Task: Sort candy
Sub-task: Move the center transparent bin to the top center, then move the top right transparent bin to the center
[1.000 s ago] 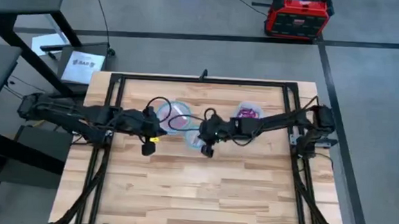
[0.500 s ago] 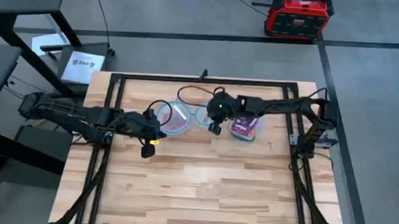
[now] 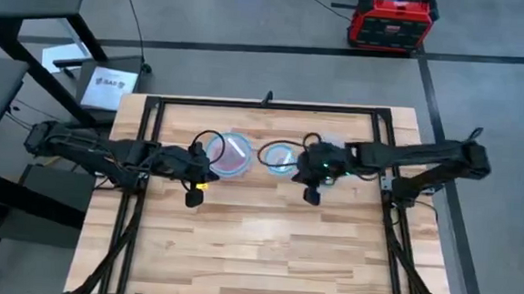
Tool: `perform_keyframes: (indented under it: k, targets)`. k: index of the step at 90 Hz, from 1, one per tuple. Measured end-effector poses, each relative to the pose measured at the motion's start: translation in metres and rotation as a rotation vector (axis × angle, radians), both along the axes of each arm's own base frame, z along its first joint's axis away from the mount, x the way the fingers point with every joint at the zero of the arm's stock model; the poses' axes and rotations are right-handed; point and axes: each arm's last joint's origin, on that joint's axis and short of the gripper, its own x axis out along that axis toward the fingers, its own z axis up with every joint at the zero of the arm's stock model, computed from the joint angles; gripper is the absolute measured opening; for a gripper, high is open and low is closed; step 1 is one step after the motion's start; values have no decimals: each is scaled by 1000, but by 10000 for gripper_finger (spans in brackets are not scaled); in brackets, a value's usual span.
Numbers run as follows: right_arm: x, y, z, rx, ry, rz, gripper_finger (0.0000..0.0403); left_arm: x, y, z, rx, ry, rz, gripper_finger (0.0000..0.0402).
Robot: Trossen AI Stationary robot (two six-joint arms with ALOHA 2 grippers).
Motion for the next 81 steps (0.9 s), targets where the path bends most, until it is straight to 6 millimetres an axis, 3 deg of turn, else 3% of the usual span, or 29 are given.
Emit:
perform_keyframes:
  k: [16, 30, 44, 66, 81]
  targets:
    - [-41, 10, -44, 9, 111, -137, 0, 6, -3, 1, -65, -34, -49, 0]
    - [-56, 8, -68, 52, 141, -210, 3, 15, -5, -3, -77, -37, -70, 0]
    - [-54, 0, -66, 23, 141, -212, 44, 20, -6, -11, -74, 7, -68, 0]
    - [-49, -16, -83, -56, 258, -213, 154, 26, -6, -21, -54, 71, -74, 0]
    - [-42, -28, -97, -94, 325, -213, 202, 25, -5, -22, -47, 77, -70, 0]
